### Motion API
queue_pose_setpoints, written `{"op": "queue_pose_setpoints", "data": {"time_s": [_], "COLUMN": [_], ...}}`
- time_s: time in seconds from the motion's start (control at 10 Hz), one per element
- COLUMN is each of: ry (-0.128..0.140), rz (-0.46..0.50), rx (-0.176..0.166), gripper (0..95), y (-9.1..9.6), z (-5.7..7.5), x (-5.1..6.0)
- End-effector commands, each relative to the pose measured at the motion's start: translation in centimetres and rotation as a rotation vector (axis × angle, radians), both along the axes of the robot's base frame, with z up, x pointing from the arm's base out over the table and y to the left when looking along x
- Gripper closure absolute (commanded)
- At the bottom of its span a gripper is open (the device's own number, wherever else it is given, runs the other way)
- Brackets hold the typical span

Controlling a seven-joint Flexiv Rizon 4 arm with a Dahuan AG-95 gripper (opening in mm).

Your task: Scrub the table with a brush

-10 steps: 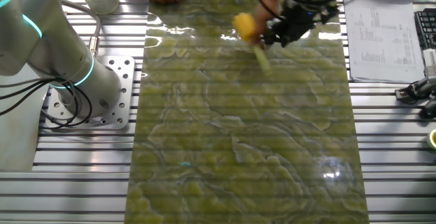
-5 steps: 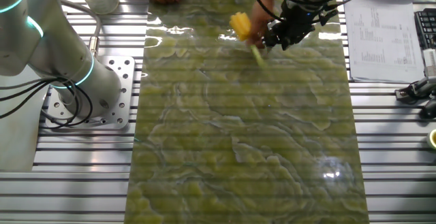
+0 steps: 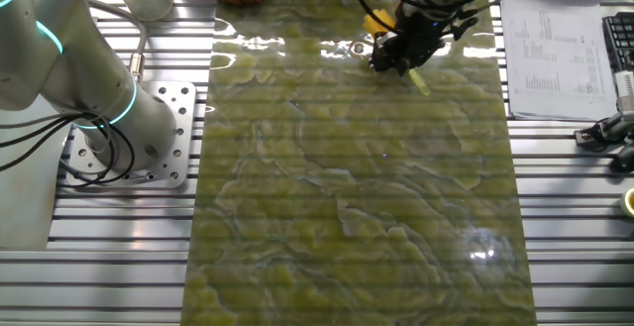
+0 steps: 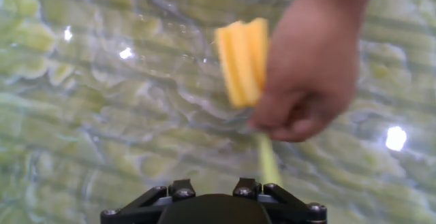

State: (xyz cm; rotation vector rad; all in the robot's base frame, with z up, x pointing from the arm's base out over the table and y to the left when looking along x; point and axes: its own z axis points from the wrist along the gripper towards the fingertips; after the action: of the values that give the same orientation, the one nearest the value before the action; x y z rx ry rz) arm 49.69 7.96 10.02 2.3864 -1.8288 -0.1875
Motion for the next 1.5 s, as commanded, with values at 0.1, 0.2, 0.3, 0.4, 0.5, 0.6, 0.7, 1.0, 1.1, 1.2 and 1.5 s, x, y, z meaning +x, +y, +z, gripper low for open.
{"op": "queue_pose_setpoints", "data": {"time_s": [0.1, 0.2, 0.3, 0.4, 0.5, 0.6, 0.7, 1.0, 1.1, 1.2, 1.5], "ry": [-0.013, -0.012, -0.009, -0.009, 0.002, 0.001, 0.002, -0.018, -0.027, -0.030, -0.040], "rz": [0.027, 0.040, 0.043, 0.044, 0.016, -0.002, -0.014, -0.017, -0.018, -0.019, -0.015], "rx": [-0.017, -0.025, -0.032, -0.031, -0.023, -0.021, -0.023, -0.026, -0.024, -0.018, -0.014], "gripper": [57.0, 57.0, 57.0, 57.0, 57.0, 57.0, 57.0, 57.0, 57.0, 57.0, 57.0], "y": [0.2, 0.1, 0.0, 0.0, -0.2, -0.2, -0.3, -0.1, 0.4, 0.7, 0.9], "z": [0.3, 0.1, -0.1, -0.1, -0.4, -0.6, -0.7, -1.4, -1.7, -1.8, -1.9], "x": [0.7, 0.6, 0.4, 0.4, -0.8, -1.6, -2.4, -3.0, -2.6, -2.4, -2.2]}}
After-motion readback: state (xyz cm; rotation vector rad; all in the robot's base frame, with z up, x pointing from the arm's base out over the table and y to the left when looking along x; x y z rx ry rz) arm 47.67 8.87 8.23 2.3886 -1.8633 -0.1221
